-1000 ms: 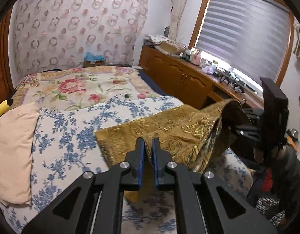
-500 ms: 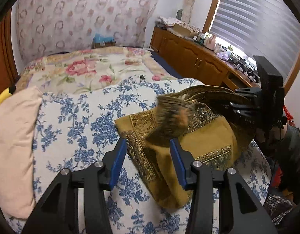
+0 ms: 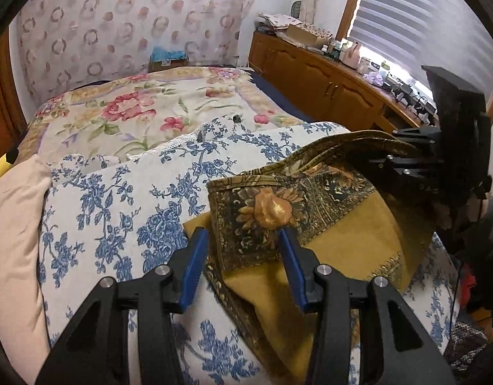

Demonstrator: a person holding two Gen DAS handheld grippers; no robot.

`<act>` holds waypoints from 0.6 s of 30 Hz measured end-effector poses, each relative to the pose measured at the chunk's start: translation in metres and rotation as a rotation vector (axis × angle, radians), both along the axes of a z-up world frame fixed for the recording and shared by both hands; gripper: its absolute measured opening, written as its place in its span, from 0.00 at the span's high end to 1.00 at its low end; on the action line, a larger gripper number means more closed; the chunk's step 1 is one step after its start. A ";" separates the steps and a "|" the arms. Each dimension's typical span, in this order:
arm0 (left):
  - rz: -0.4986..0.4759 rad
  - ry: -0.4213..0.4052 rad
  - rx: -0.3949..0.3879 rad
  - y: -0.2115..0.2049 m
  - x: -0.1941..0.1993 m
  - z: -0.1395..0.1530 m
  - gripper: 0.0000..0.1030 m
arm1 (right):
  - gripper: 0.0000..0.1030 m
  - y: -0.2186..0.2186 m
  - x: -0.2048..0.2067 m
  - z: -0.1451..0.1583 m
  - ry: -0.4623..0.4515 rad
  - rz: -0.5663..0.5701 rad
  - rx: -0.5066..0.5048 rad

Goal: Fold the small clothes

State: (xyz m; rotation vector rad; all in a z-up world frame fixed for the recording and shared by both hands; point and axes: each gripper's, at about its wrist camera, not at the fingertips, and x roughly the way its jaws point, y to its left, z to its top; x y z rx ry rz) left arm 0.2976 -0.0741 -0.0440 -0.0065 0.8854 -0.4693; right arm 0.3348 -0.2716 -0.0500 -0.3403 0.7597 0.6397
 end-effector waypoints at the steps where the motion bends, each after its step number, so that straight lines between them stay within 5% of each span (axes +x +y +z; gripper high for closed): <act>1: 0.000 0.003 0.002 -0.001 0.001 -0.002 0.56 | 0.87 -0.002 0.001 0.000 0.010 -0.015 0.004; 7: 0.004 0.029 0.020 -0.003 0.009 -0.020 0.56 | 0.64 -0.028 -0.004 0.025 0.024 -0.103 0.089; 18: 0.005 -0.005 0.025 -0.002 0.007 -0.030 0.56 | 0.58 -0.084 -0.055 0.039 0.030 -0.246 0.084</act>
